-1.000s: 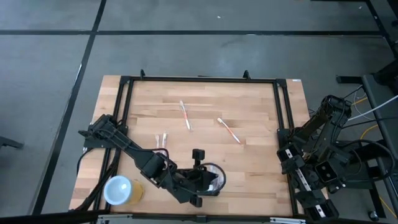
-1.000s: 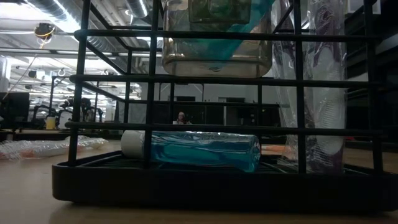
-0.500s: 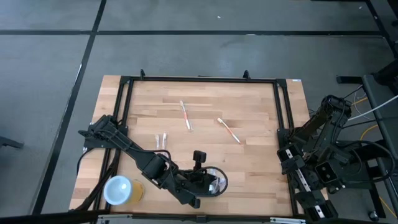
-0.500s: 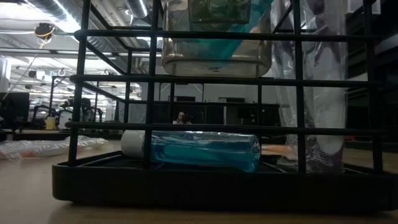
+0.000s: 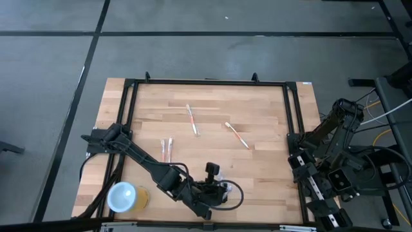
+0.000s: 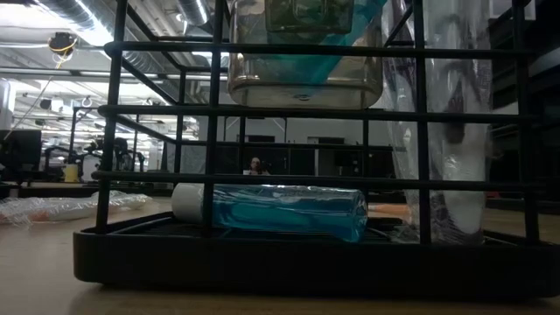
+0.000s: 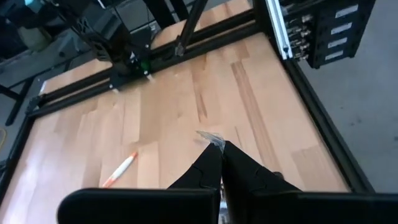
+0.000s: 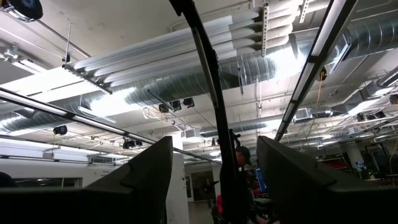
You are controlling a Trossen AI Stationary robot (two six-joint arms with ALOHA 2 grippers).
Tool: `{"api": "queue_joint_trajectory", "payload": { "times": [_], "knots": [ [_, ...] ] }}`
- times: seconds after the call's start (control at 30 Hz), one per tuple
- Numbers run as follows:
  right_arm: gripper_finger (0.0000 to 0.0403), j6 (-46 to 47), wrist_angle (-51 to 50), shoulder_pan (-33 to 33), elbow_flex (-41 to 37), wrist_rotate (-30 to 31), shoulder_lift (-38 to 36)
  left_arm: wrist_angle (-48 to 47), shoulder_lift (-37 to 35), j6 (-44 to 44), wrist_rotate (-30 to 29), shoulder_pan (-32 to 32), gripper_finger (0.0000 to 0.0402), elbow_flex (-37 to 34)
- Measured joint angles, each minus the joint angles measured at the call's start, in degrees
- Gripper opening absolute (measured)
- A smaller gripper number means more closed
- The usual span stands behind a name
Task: Pick & Place toothbrushing station
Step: Put the purple toothbrush into the mesh organizer, then adjust the mouthwash in the mesh organizer
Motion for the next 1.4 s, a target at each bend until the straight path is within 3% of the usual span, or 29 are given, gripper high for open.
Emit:
{"api": "queue_joint_trajectory", "payload": {
  "times": [0.23,0.53,1.07,1.4],
  "knots": [
    [0.0235,-0.2,0.0,0.1,0.0,0.0,0.0,-6.5,0.8,-2.6,0.2,0.4,0.0001,0.0],
    [0.0235,-0.1,0.0,0.1,0.0,-0.5,0.0,-7.1,0.9,-4.7,2.1,0.3,0.0005,0.0],
    [0.0235,0.0,0.0,0.1,0.0,-1.3,0.0,-13.4,0.3,-9.0,4.9,-0.7,0.0107,0.0],
    [0.0235,0.0,0.0,0.1,0.0,-1.3,0.0,-15.9,-1.0,-10.3,1.0,-1.3,0.0139,3.9]
  ]
}}
